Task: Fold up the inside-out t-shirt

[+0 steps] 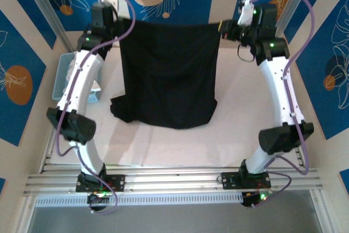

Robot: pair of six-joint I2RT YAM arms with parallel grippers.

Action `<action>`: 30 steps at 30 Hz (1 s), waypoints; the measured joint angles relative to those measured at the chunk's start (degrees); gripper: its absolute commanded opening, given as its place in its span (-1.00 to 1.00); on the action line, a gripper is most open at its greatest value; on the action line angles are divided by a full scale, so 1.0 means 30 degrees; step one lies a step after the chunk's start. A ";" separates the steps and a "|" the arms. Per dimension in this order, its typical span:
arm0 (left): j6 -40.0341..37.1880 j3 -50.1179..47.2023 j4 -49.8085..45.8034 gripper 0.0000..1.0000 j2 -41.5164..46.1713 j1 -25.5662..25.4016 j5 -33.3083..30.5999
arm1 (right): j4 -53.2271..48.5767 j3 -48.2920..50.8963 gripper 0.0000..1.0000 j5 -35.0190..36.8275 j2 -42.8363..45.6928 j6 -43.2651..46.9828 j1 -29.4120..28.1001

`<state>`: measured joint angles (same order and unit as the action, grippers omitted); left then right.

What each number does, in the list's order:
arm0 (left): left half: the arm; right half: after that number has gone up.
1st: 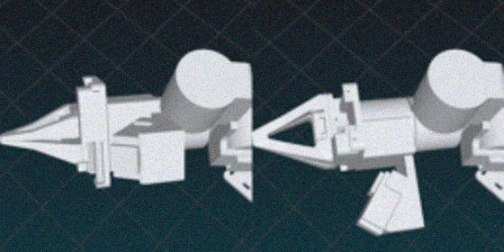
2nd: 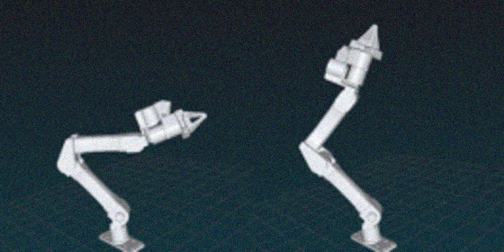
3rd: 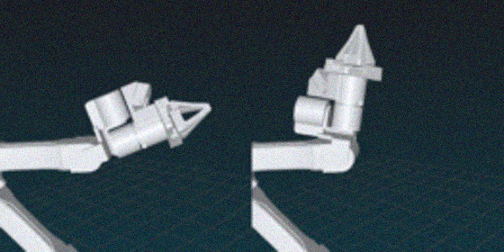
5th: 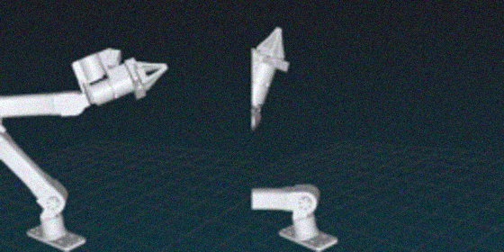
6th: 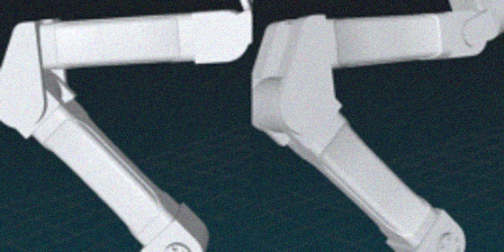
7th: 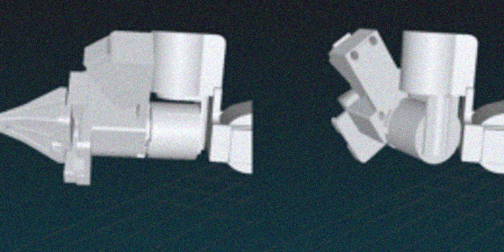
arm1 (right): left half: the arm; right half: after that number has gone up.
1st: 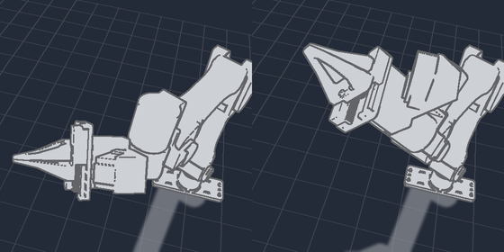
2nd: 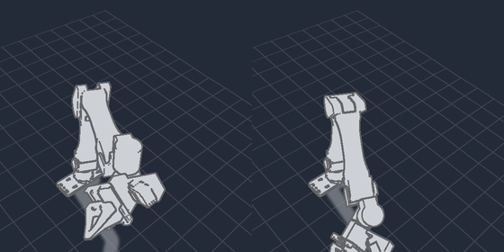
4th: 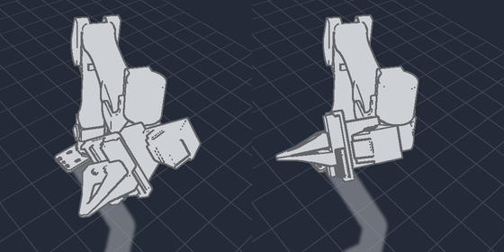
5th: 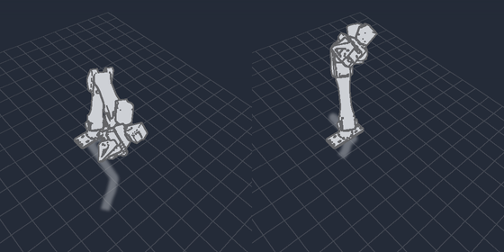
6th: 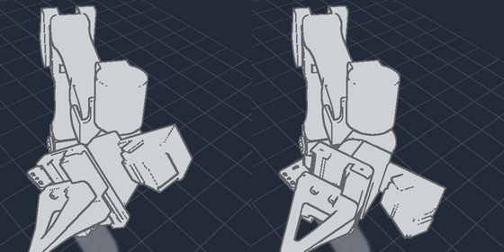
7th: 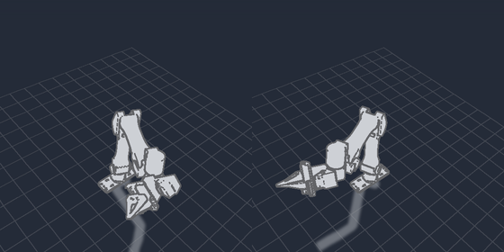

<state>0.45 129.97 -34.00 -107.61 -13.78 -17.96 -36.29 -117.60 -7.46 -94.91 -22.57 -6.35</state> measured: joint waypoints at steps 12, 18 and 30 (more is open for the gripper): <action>-0.0102 0.1086 0.0452 -1.00 0.8867 0.0015 0.4036 | 0.0321 -0.3031 -1.00 -0.0233 0.5756 0.0262 0.0102; 0.1515 -1.0513 0.2055 -1.00 1.6211 -0.0503 0.7198 | 0.0270 0.4750 -1.00 -0.0189 1.0943 0.0408 0.0109; 0.4648 -3.1751 0.4087 -1.00 1.5591 -0.9901 0.7468 | -0.2455 1.9300 -1.00 0.1494 1.2152 -0.0138 0.0911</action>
<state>14.39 34.72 -21.74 -60.84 -43.48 4.45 -43.66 -59.70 -2.98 -58.46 -22.98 -3.62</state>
